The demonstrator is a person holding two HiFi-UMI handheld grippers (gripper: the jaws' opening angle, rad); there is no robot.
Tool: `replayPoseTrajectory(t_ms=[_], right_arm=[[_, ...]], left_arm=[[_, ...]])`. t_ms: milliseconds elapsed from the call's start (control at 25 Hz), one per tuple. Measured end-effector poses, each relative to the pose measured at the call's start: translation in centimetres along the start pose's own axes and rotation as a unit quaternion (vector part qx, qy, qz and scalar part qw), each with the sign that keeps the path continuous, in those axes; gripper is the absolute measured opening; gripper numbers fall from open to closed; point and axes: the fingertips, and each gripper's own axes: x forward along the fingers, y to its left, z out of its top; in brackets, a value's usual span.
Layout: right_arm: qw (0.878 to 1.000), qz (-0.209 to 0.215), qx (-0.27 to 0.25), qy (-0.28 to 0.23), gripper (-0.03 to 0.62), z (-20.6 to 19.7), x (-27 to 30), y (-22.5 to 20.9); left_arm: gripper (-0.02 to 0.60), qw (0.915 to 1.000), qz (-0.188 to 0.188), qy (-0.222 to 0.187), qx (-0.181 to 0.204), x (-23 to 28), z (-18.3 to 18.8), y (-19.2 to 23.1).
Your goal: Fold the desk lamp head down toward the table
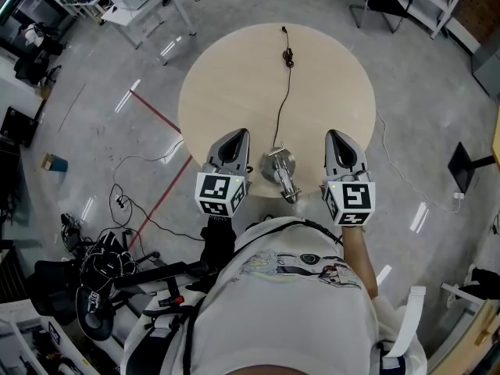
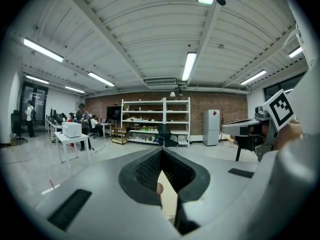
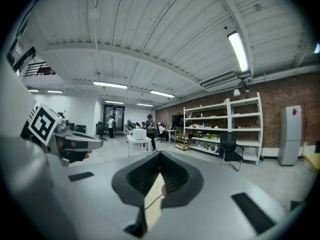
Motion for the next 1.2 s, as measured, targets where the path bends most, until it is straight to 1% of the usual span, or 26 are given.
replayPoseTrajectory(t_ms=[400, 680, 760, 960, 1040, 1200], right_arm=[[1.000, -0.009, 0.003, -0.012, 0.006, 0.1, -0.3, 0.0], [1.000, -0.006, 0.004, -0.012, 0.006, 0.0, -0.1, 0.0], [1.000, -0.009, 0.004, -0.022, 0.006, 0.3, -0.3, 0.0], [0.996, -0.025, -0.002, -0.082, 0.006, 2.5, -1.2, -0.4], [0.996, -0.030, -0.003, -0.087, 0.006, 2.5, -1.3, -0.7], [0.996, -0.032, -0.002, -0.087, 0.006, 2.4, -1.3, -0.9]], left_arm=[[0.000, 1.0000, 0.000, -0.007, 0.003, -0.1, 0.2, -0.2], [0.000, 0.9999, 0.008, -0.011, 0.005, -0.3, 0.4, 0.2], [0.000, 0.9997, 0.013, -0.018, 0.006, -0.4, 0.7, 0.3], [0.000, 0.9980, 0.027, -0.055, 0.016, -1.1, 2.1, 0.6], [0.000, 0.9973, 0.030, -0.063, 0.022, -1.2, 2.4, 0.6], [0.000, 0.9968, 0.032, -0.069, 0.026, -1.2, 2.7, 0.7]])
